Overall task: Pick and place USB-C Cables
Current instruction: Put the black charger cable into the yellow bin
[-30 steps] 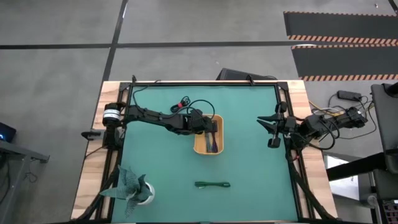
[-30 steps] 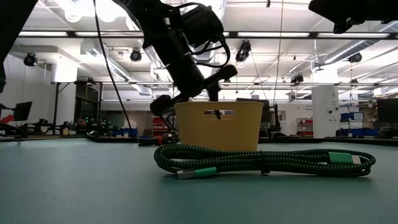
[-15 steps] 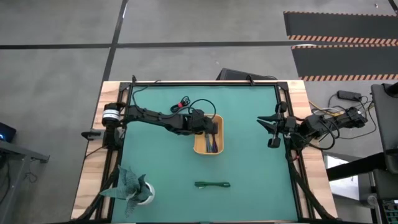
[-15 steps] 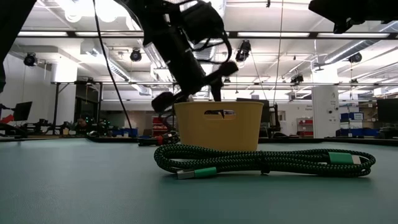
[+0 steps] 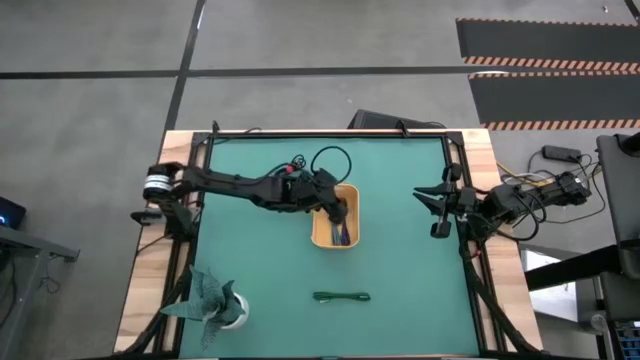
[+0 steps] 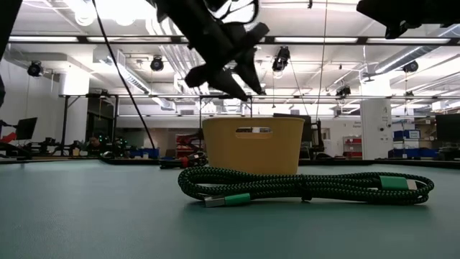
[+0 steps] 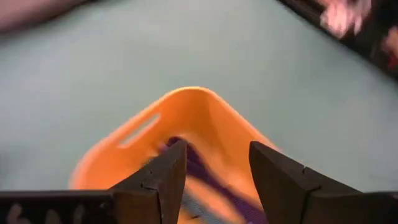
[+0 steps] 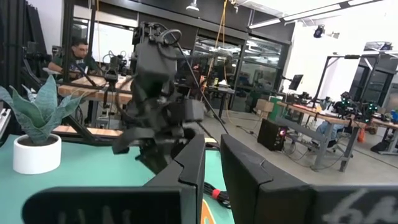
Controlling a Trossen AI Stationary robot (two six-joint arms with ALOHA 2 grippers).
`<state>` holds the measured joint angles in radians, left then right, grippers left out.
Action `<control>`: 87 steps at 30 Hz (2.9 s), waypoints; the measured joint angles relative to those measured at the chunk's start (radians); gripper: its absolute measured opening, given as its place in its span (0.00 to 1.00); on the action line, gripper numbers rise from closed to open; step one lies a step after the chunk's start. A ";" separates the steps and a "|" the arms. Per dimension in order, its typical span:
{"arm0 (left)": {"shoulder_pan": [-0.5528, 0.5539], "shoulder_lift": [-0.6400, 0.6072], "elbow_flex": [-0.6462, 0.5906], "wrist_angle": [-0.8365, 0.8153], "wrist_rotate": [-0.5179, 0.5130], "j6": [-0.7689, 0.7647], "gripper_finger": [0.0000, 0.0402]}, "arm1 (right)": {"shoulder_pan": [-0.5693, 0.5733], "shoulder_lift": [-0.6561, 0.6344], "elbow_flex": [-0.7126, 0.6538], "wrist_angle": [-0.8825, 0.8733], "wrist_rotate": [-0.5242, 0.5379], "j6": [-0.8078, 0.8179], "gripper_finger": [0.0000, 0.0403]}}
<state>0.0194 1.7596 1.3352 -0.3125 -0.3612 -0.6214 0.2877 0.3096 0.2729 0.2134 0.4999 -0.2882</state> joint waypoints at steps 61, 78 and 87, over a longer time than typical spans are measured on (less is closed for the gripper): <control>0.367 -0.094 -0.321 0.012 -0.014 0.739 0.40 | 0.000 -0.001 0.000 0.008 0.000 -0.002 0.11; 0.408 -0.091 -0.422 0.128 -0.014 0.679 0.40 | 0.000 -0.001 0.000 0.008 0.000 -0.001 0.11; 0.425 -0.063 -0.472 0.158 -0.015 0.677 0.40 | 0.000 -0.001 0.000 0.008 0.000 0.000 0.11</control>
<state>0.4444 1.6964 0.8634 -0.1541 -0.3759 0.0559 0.2878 0.3088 0.2729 0.2214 0.5003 -0.2882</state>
